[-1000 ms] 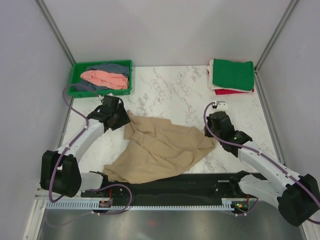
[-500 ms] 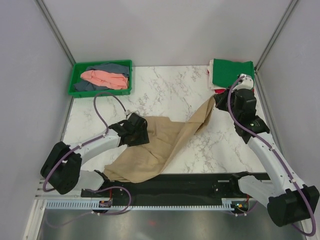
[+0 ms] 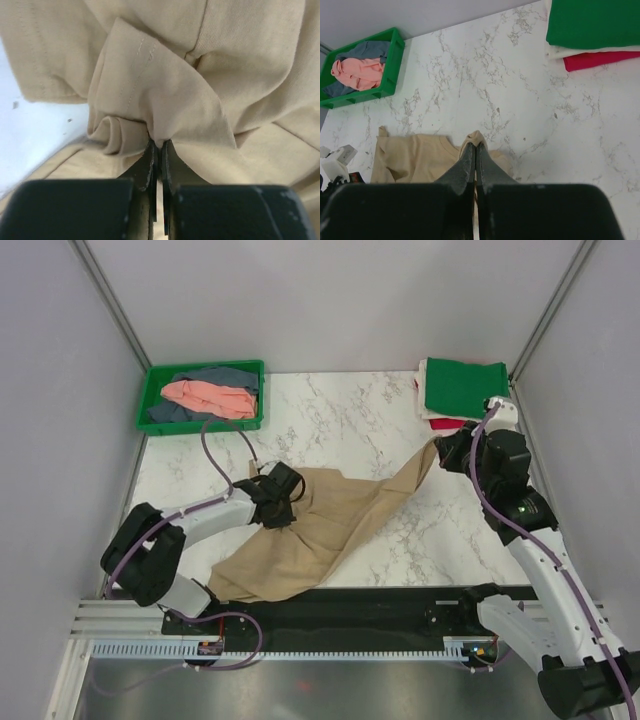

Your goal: Fold and stack the t-shirts

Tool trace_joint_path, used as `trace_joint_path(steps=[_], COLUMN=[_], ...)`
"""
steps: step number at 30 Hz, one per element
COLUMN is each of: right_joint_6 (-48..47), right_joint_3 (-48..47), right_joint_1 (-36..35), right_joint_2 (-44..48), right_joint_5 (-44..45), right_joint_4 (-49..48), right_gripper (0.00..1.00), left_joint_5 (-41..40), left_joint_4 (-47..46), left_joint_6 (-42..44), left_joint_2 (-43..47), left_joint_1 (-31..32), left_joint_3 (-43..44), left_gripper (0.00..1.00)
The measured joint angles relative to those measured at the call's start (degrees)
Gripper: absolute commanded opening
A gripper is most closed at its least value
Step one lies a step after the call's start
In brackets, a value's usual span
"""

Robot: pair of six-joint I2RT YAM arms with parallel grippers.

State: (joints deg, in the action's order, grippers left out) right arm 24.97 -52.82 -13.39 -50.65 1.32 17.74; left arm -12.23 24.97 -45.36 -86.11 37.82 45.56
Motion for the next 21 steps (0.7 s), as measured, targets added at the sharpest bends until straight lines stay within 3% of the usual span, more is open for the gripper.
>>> trace_joint_path(steps=[4, 9, 13, 15, 17, 18, 19, 21], right_joint_6=[-1.31, -2.54, -2.71, -2.75, -2.99, -3.28, -3.54, -3.91], right_joint_3=[-2.64, -8.52, -12.87, -13.75, -13.66, -13.35, -12.81, -10.88], right_joint_1=[0.00, 0.00, 0.00, 0.00, 0.00, 0.00, 0.00, 0.00], right_joint_2=[2.71, 10.29, 16.20, 18.53, 19.76, 19.96, 20.00, 20.00], right_joint_5=[0.24, 0.15, 0.04, 0.42, 1.70, 2.47, 3.32, 5.31], right_joint_4=[4.11, 7.17, 7.67, 7.72, 8.48, 9.01, 9.77, 11.72], right_gripper=[0.00, 0.00, 0.00, 0.00, 0.00, 0.00, 0.00, 0.00], left_joint_5=[-4.92, -10.69, -12.33, -12.92, -13.25, -13.27, -13.07, -11.89], left_joint_4=[12.02, 20.68, 21.66, 21.51, 22.05, 22.23, 22.47, 23.21], left_joint_6=[2.62, 10.29, 17.90, 20.76, 22.73, 23.19, 23.74, 24.09], left_joint_2=[4.55, 6.84, 1.99, -1.68, -6.43, -8.35, -10.54, -14.14], left_joint_1=[0.20, 0.11, -0.35, -0.90, -1.53, -1.81, -2.08, -2.32], left_joint_3=[9.44, 39.69, 62.99, 69.68, 74.34, 74.82, 74.05, 69.26], left_gripper=[0.02, 0.02, 0.04, 0.04, 0.18, 0.31, 0.60, 0.76])
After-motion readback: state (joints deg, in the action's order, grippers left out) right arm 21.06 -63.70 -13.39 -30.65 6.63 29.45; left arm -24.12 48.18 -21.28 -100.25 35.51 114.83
